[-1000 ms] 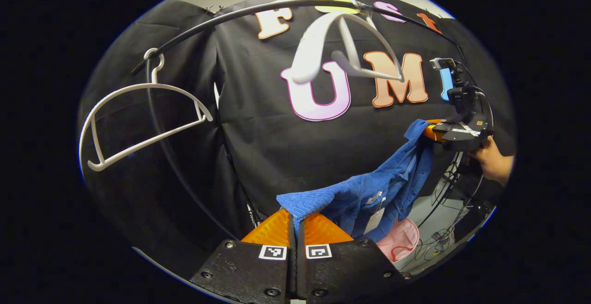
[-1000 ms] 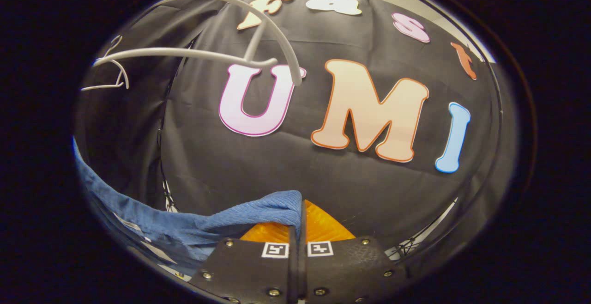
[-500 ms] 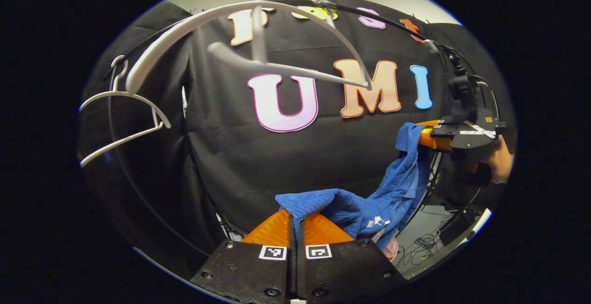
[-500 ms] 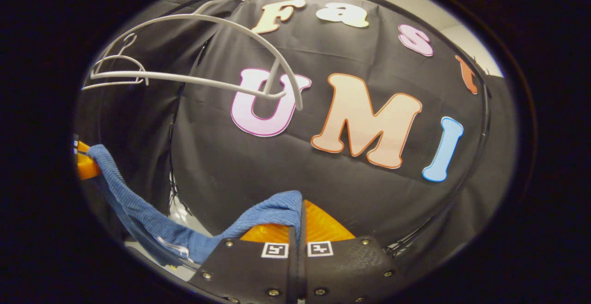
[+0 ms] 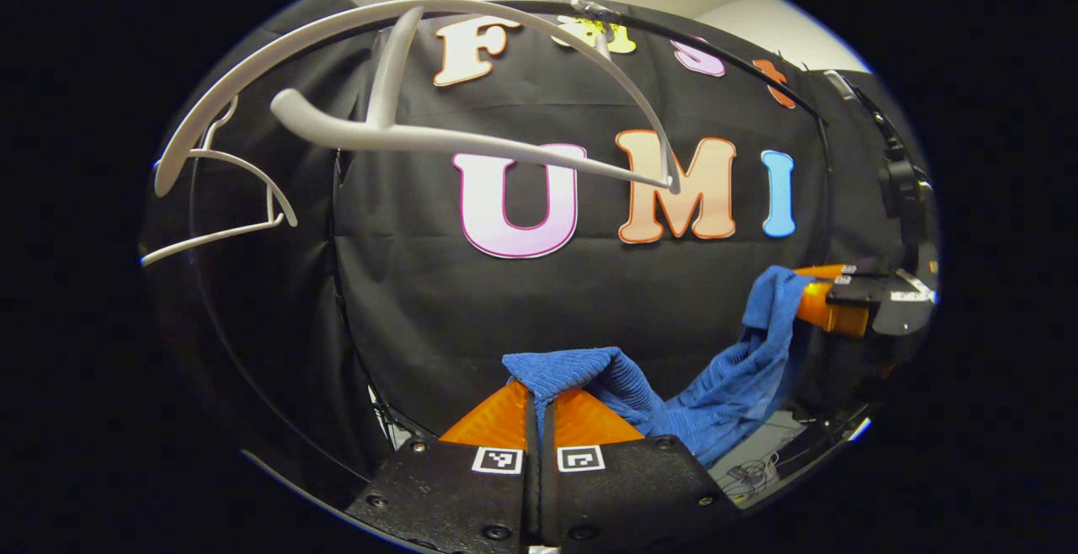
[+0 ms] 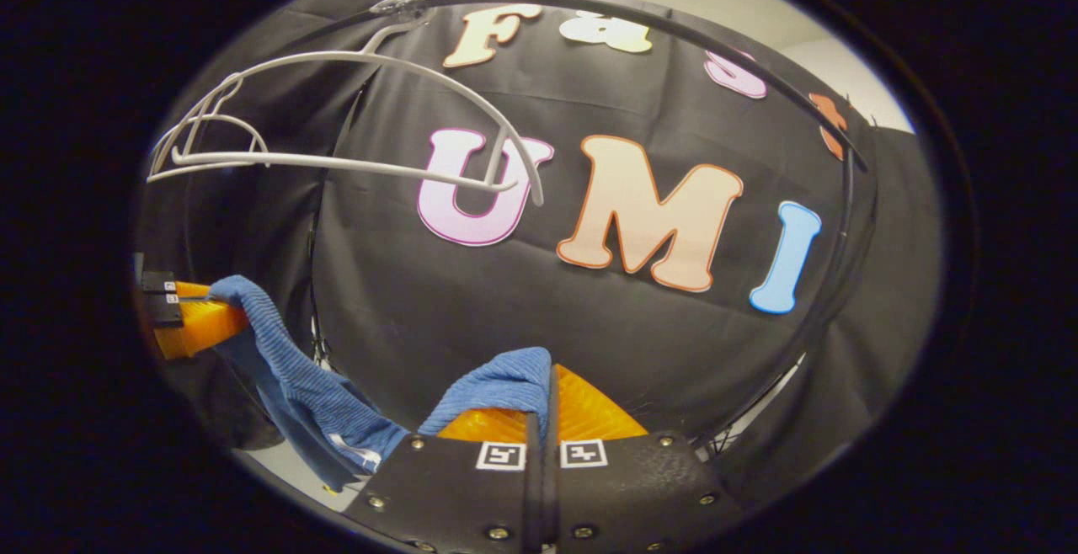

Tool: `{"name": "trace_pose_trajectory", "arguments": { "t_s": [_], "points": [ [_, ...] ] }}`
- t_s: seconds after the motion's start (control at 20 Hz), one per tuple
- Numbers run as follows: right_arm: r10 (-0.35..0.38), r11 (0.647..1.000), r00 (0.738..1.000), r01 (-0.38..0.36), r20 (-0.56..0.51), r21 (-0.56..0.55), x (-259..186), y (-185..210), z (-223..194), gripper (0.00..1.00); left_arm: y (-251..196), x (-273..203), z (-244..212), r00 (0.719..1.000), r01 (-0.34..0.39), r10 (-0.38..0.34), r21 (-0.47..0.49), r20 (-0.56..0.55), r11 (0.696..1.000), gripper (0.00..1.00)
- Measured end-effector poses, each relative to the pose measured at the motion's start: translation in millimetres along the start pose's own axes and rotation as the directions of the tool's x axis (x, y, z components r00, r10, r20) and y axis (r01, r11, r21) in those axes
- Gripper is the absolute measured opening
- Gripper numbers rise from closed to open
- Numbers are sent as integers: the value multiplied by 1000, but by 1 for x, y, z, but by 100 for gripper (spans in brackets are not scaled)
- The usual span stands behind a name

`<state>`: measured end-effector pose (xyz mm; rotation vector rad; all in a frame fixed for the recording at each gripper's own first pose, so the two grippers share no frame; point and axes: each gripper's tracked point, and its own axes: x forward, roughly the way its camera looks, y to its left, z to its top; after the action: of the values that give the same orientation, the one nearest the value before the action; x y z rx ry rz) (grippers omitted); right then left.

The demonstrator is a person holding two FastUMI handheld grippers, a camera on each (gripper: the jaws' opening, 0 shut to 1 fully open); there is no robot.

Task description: Grasp the clothes on the hanger with both hands and then place them into the laundry hamper below.

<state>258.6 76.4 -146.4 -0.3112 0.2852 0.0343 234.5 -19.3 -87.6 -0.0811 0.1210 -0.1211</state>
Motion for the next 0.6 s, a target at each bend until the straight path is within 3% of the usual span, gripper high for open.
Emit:
{"name": "trace_pose_trajectory", "arguments": {
  "t_s": [0.35,0.6],
  "points": [
    [-8,997,1000,9,-18,77,-8,16,-1,1,-36,17,20,999,32,-31,-60,14,998,1],
    [-1,992,999,-4,39,124,-6,17,34,1,-63,25,55,994,89,-85,-65,66,994,1]
  ]
}}
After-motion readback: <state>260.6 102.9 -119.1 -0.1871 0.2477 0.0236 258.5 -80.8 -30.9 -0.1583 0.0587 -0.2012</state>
